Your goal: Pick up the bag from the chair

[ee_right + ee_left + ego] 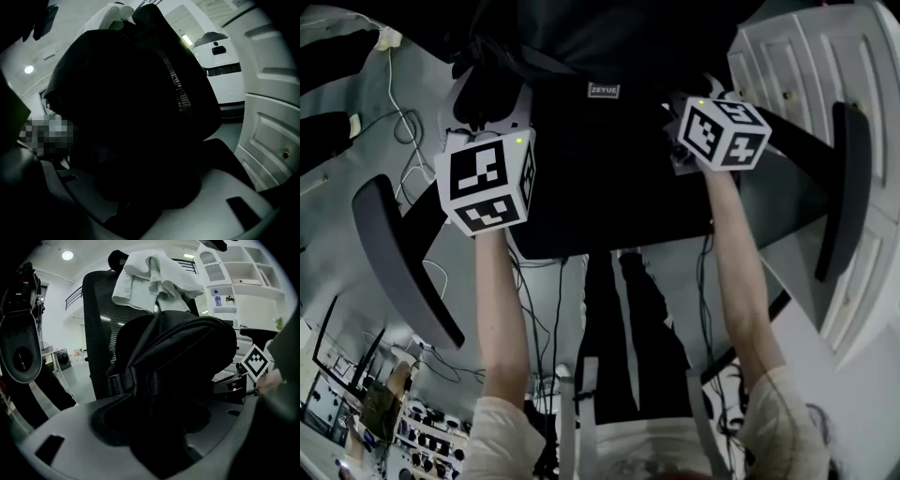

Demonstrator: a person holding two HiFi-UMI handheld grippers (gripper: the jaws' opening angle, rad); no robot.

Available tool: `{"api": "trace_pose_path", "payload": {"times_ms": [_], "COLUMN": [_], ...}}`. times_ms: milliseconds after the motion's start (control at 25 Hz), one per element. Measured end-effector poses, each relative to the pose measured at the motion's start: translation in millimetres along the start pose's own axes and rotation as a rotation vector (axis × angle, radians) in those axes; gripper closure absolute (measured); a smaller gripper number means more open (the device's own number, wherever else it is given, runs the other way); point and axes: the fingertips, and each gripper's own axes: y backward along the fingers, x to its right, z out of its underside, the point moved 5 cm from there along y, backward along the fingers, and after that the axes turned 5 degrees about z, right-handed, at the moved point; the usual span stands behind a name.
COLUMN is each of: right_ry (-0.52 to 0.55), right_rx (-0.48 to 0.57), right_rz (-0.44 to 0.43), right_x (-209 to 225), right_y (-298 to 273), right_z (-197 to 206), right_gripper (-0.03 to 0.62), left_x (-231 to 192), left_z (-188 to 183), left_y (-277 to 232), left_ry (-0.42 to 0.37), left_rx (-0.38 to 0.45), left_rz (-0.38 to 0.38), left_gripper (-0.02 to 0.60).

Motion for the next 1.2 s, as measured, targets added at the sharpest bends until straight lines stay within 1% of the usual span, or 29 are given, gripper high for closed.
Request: {"api": "trace_pose_path", "payload": {"times_ms": [120, 240, 440, 480, 520, 640, 760, 880, 960, 1040, 1200], "right_ry": [0.036, 0.099, 0.143, 0.147, 0.143, 0.13, 0.185, 0.212, 0.232, 0.249, 0.287], "right_rx": [-0.014, -0.018, 0.015, 0.029, 0.046, 0.093, 0.119, 0.166, 0.181, 0.207, 0.308], "right_rz": [0.028, 0.056, 0.086, 0.103, 0.118, 0.126, 0.146, 0.166, 0.184, 0.192, 0.196], "right_x": [-4, -8, -15, -15, -14, -19, -29, -43, -67, -92, -136], "right_y": [0, 7, 35, 41, 49, 72, 94, 117, 138, 159, 211], "right_z": [-1, -1, -8, -12, -17, -36, -53, -83, -109, -140, -202], "right_gripper": [0.503, 0.534, 0.556, 0.561, 0.579, 0.583, 0.583, 0.583, 0.583, 0.583, 0.583], "left_x": [5, 10, 16, 17, 16, 13, 18, 16, 5, -7, -22], "left_z": [2, 4, 4, 4, 3, 0, -9, -34, -57, -86, -150], "left_y": [1, 4, 18, 22, 27, 43, 60, 78, 101, 124, 178], "left_ry": [-0.043, -0.051, 0.008, 0.031, 0.057, 0.122, 0.134, 0.152, 0.171, 0.18, 0.175], "left_rx": [-0.008, -0.013, -0.021, -0.019, -0.015, -0.008, 0.01, 0.057, 0.076, 0.108, 0.214], "left_rz": [-0.021, -0.034, -0.026, -0.028, -0.03, -0.021, -0.014, -0.012, -0.009, -0.011, -0.035], "left_gripper": [0.4, 0.443, 0.466, 0.471, 0.485, 0.494, 0.502, 0.505, 0.505, 0.506, 0.506]}}
